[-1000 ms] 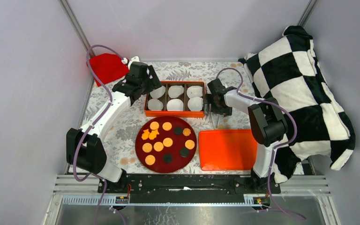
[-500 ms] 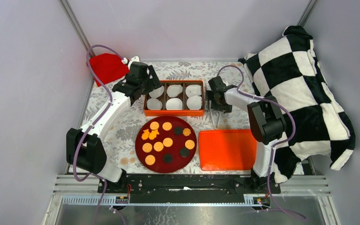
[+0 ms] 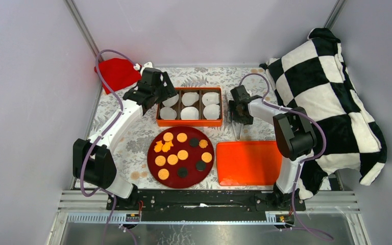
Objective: Pack the cookies
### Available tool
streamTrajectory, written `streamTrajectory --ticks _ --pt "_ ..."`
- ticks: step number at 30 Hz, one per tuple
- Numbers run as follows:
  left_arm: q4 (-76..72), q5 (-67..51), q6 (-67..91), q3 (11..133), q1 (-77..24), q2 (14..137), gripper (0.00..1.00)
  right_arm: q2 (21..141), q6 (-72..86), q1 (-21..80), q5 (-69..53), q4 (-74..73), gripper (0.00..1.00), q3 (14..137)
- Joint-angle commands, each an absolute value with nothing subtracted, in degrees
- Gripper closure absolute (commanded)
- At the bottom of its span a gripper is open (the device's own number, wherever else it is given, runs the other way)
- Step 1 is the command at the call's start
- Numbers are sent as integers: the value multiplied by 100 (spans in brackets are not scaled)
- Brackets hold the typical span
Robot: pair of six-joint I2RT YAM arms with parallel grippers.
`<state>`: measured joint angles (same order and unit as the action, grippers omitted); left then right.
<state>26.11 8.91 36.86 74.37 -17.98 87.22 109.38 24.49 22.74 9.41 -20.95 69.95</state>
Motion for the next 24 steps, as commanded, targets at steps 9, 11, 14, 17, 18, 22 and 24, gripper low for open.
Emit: streamTrajectory --ticks 9,11,14,17,18,22,24 --pt "2376 780 3776 7384 -1802 8804 11 11263 2266 2320 718 -3223 51 7559" --pt "2365 761 3782 7389 -1802 8813 11 11199 2235 2320 763 -3332 51 7728" --pt "2369 767 3786 7414 -1802 8808 11 11045 2162 2322 887 -3630 50 8181" --pt "2361 756 3794 7444 -1802 8790 11 10861 2069 2320 1080 -3882 50 8643" --pt "2354 743 3796 7435 -1802 8770 11 10826 2034 2320 1142 -3978 50 8784" --pt "2336 738 3790 7401 -1801 8724 11 10660 1978 2325 1239 -4244 50 8945" --pt "2335 722 3801 7382 -1802 8704 11 10493 2004 2352 1269 -4277 50 8708"
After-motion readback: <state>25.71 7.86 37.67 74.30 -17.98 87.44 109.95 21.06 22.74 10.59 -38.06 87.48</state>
